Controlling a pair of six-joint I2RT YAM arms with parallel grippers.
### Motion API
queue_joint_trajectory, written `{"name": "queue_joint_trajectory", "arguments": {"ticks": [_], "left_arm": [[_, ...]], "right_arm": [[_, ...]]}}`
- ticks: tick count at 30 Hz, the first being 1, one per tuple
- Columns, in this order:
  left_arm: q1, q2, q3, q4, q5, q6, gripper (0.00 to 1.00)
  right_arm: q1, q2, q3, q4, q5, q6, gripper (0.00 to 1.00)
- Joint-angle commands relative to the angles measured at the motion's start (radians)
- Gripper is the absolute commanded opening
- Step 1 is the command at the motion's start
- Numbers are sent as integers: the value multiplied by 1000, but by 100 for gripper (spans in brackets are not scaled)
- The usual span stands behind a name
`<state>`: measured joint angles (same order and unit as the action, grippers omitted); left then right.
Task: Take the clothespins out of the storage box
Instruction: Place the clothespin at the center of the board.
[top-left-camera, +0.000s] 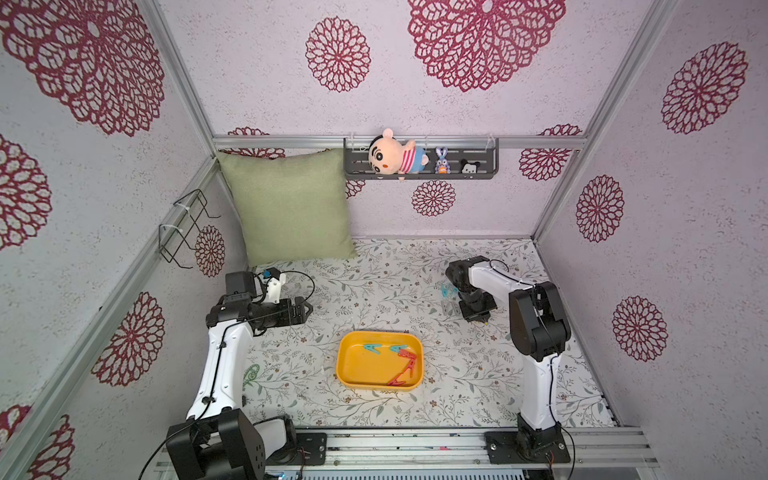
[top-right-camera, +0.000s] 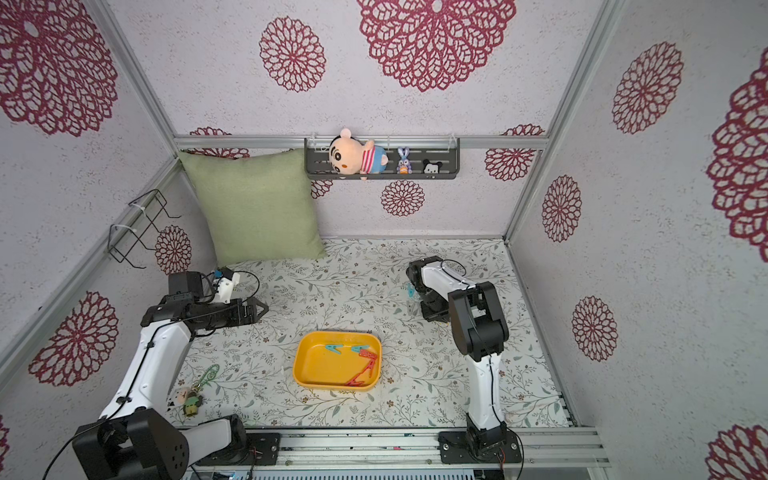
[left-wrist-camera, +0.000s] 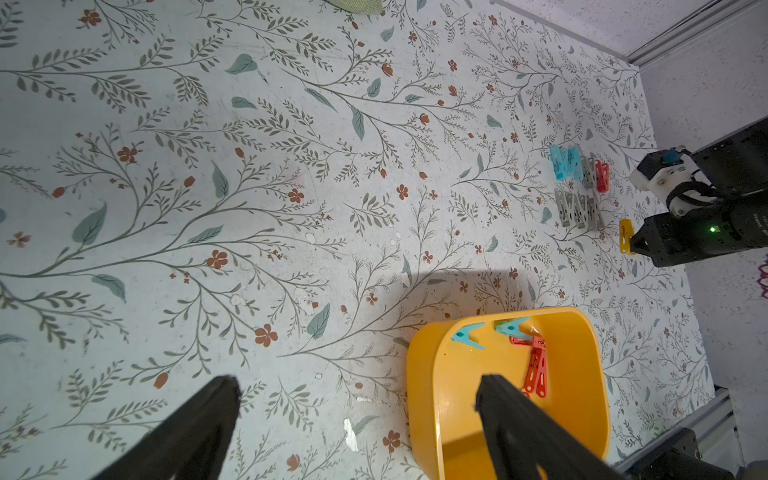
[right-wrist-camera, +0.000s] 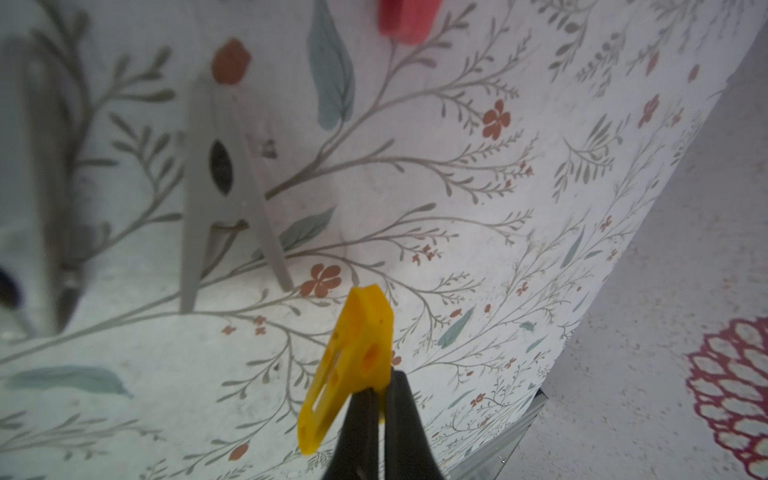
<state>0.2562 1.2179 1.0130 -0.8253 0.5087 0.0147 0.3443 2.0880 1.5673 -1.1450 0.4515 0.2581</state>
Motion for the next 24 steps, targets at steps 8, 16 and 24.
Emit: {"name": "queue_joint_trajectory", "arguments": {"ticks": [8, 16, 24], "left_arm": [[10, -4, 18, 7, 1, 11, 97], [10, -6, 15, 9, -4, 10, 97], [10, -8, 13, 10, -7, 11, 97]], "right_arm": [[-70, 55, 66, 19, 16, -117, 0], [-73, 107, 93, 37, 21, -144, 0], [-73, 136, 116, 48, 16, -157, 0]]}}
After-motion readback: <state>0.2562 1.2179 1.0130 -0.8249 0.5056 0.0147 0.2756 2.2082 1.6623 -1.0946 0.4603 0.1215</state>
